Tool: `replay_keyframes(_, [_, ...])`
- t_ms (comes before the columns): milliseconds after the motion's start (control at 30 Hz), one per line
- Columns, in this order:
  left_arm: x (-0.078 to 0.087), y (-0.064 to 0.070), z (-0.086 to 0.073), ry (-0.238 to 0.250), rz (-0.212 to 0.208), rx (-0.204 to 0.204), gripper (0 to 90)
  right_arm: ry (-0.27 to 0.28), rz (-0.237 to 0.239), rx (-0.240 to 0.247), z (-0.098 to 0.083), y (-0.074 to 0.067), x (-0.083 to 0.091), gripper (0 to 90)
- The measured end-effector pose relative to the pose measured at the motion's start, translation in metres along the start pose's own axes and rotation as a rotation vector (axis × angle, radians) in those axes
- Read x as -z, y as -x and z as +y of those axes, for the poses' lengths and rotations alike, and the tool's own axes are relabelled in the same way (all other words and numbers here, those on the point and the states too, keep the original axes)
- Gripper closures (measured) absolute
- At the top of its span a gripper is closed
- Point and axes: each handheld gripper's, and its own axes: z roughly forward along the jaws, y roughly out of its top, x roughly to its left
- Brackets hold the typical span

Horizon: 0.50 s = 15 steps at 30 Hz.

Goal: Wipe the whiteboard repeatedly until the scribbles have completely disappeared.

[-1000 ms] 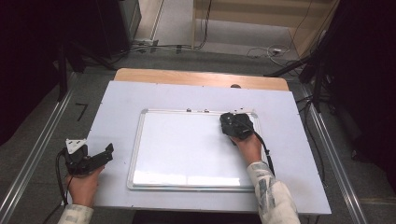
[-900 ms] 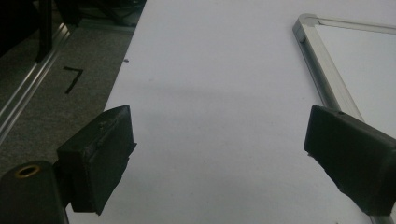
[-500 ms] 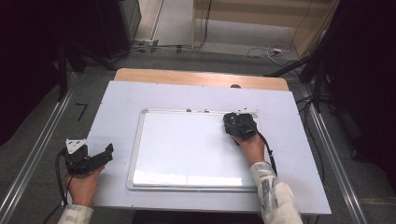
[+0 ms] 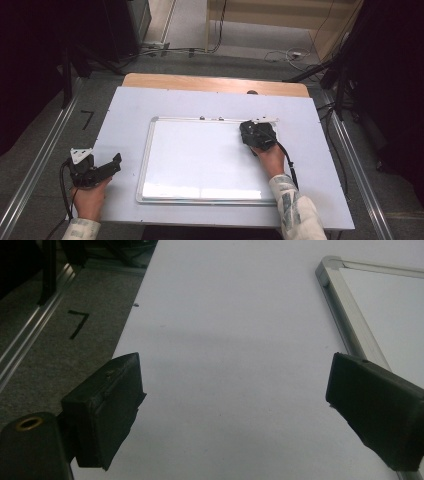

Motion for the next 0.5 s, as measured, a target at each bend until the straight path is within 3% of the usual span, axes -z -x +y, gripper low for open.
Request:
replay_keyframes(300, [0.000,0.001,0.000,0.002,0.000,-0.002,8.8,0.008,-0.002,-0.007,-0.006,0.001,0.007,38.8])
replay_keyframes(500, [-0.001,0.001,0.000,0.000,-0.001,-0.001,8.8,0.032,0.022,-0.020,-0.007,-0.001,0.016,38.8])
